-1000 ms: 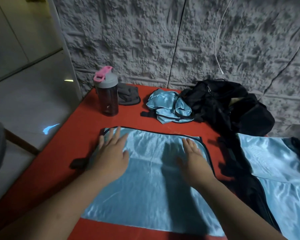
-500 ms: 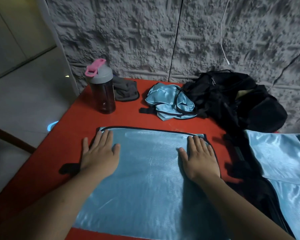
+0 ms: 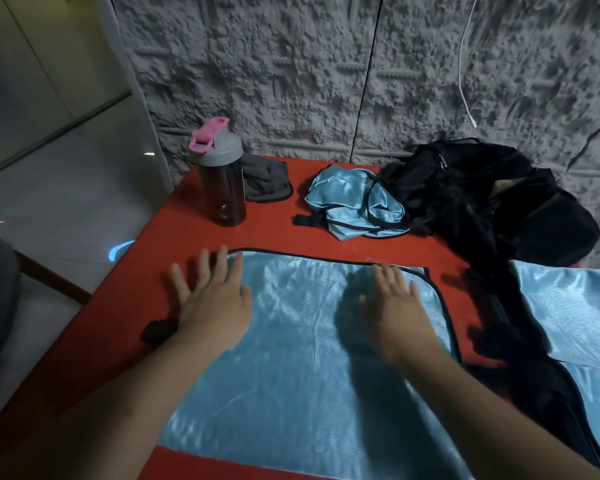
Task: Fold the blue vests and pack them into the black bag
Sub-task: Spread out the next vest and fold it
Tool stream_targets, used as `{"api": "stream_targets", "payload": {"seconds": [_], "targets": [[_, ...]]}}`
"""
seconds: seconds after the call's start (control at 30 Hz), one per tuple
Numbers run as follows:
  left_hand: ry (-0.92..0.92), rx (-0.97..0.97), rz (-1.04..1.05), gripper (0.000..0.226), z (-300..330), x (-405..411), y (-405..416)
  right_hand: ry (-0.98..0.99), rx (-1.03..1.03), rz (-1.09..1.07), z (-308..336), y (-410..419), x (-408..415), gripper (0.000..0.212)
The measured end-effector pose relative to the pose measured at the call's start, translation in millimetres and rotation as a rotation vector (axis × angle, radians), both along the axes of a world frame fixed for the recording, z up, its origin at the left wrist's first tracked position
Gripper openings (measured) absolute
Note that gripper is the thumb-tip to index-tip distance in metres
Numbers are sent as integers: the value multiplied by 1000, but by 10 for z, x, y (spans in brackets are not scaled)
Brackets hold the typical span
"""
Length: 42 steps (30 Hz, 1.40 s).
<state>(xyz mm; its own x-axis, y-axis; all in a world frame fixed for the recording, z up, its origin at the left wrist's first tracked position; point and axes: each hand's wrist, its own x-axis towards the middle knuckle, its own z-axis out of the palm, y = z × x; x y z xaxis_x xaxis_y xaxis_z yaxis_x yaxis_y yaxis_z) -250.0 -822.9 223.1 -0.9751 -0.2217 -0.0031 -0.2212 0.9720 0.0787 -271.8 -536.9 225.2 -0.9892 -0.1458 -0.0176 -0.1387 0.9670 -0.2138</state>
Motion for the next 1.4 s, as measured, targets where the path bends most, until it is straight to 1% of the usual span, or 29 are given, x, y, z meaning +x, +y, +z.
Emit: {"api": "stream_targets", "payload": {"seconds": [0.1, 0.17, 0.3, 0.43, 0.5, 0.57, 0.6, 0.7, 0.77, 0.83, 0.97, 1.1, 1.17, 1.23, 1.33, 1.37, 1.4], "targets": [[-23, 23, -111, 63, -70, 137, 334, -17, -69, 104, 2, -351, 303, 74], [-54, 19, -124, 67, -184, 232, 405, -58, -65, 118, -87, -409, 427, 78], [-13, 20, -74, 84, -238, 236, 145, -18, 8, 89, -234, -174, 498, 74], [-4, 17, -97, 84, -187, 250, 18, -15, 36, 43, -259, 134, 547, 80], [70, 71, -126, 83, -167, 297, 13, -26, 40, 32, -244, 289, 555, 87], [182, 155, -149, 79, -154, 361, 11, -5, -20, 31, -191, 368, 575, 98], [220, 189, -156, 77, -143, 401, 33, 13, -62, 47, -146, 353, 614, 99], [235, 232, -184, 74, -78, 657, 245, 69, -161, 167, -15, 112, 937, 83], [193, 226, -217, 74, -83, 939, 424, 68, -149, 217, -26, -24, 1244, 77], [109, 164, -200, 76, -150, 1197, 456, 41, -73, 191, -122, 9, 1475, 75], [27, 31, -54, 84, -202, 1390, 167, 8, 26, 33, -251, 192, 1592, 82], [-26, -41, -19, 77, -193, 1583, -101, -18, 52, 13, -231, 162, 1586, 86], [-67, -26, 45, 69, -156, 1659, -232, -44, 57, 17, -214, 167, 1578, 86], [-165, 15, 99, 63, -87, 1671, -322, -70, 66, 12, -217, 195, 1559, 87], [-254, 65, 92, 72, 28, 1675, -427, -118, 12, 1, -143, 206, 1519, 98], [-272, 93, 97, 74, 66, 1666, -444, -145, -28, -13, -88, 212, 1493, 95], [-275, 121, 119, 76, 106, 1659, -454, -164, -72, -33, -23, 213, 1469, 87]]}}
